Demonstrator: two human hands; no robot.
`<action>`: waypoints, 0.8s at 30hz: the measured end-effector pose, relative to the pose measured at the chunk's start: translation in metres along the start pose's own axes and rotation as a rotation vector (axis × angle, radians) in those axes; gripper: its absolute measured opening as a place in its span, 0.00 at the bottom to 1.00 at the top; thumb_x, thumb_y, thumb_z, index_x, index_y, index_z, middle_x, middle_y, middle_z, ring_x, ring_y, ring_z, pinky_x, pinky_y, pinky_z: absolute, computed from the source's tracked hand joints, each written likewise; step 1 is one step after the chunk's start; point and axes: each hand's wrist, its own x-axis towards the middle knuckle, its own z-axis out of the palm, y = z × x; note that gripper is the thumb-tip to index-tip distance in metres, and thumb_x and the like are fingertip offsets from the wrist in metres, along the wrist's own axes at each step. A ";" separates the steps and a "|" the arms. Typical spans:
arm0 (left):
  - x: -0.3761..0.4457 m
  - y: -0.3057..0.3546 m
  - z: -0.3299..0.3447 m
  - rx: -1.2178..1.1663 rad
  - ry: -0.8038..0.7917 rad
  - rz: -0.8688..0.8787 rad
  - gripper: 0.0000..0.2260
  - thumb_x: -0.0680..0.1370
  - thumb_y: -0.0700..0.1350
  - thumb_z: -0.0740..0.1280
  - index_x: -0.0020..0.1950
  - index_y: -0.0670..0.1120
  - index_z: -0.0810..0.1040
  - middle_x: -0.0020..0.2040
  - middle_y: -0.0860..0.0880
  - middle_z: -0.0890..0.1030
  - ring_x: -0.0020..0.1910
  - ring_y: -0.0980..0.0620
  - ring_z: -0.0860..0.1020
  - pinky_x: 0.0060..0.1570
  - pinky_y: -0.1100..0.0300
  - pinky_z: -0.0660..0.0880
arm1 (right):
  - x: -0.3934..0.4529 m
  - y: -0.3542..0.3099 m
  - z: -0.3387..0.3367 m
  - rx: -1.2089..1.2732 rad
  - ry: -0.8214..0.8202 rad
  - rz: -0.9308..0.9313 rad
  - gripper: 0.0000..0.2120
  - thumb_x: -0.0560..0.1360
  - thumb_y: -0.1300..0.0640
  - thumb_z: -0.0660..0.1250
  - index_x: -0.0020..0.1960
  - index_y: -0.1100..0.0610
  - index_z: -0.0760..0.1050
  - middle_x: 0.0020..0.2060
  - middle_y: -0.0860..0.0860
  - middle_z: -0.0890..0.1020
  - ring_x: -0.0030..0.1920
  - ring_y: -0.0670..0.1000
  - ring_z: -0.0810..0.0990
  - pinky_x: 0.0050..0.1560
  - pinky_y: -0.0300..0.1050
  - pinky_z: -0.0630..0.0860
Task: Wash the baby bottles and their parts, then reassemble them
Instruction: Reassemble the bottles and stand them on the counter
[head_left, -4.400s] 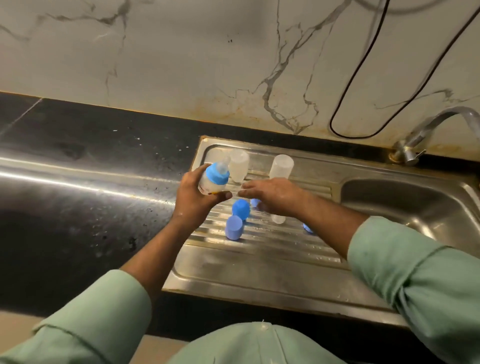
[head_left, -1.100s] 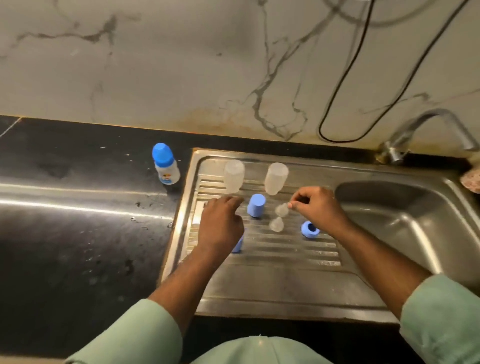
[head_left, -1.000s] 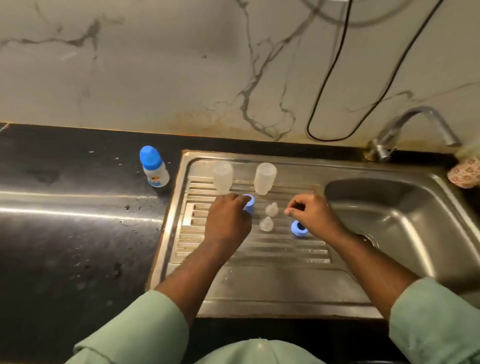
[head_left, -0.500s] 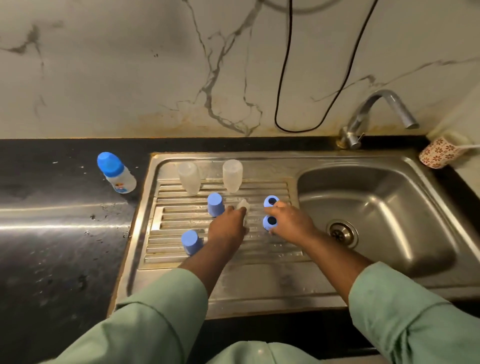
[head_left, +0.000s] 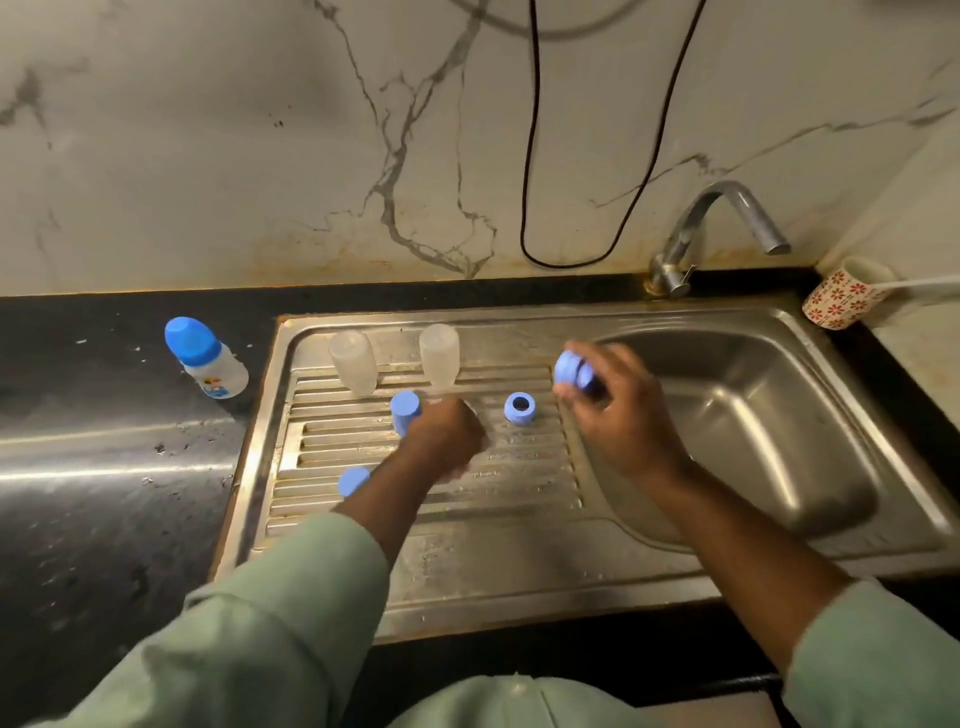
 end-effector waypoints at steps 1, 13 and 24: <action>-0.005 -0.005 0.001 -0.059 -0.076 -0.046 0.06 0.82 0.42 0.65 0.56 0.41 0.80 0.43 0.42 0.84 0.35 0.47 0.82 0.36 0.57 0.79 | -0.005 -0.002 0.002 -0.037 -0.165 0.022 0.08 0.69 0.60 0.74 0.46 0.52 0.80 0.38 0.43 0.73 0.37 0.44 0.72 0.40 0.40 0.70; -0.046 -0.003 0.036 -0.478 0.262 0.432 0.04 0.73 0.40 0.77 0.44 0.45 0.84 0.41 0.51 0.85 0.43 0.54 0.83 0.50 0.55 0.80 | -0.033 -0.013 0.026 0.645 -0.138 0.347 0.21 0.65 0.62 0.79 0.47 0.45 0.73 0.45 0.47 0.83 0.45 0.44 0.83 0.42 0.38 0.78; -0.045 -0.015 0.014 0.467 0.110 0.688 0.10 0.80 0.42 0.66 0.55 0.52 0.85 0.78 0.48 0.67 0.79 0.45 0.60 0.74 0.48 0.62 | -0.037 -0.026 0.035 0.633 -0.227 0.309 0.40 0.68 0.65 0.76 0.65 0.31 0.64 0.61 0.46 0.79 0.62 0.42 0.77 0.59 0.40 0.77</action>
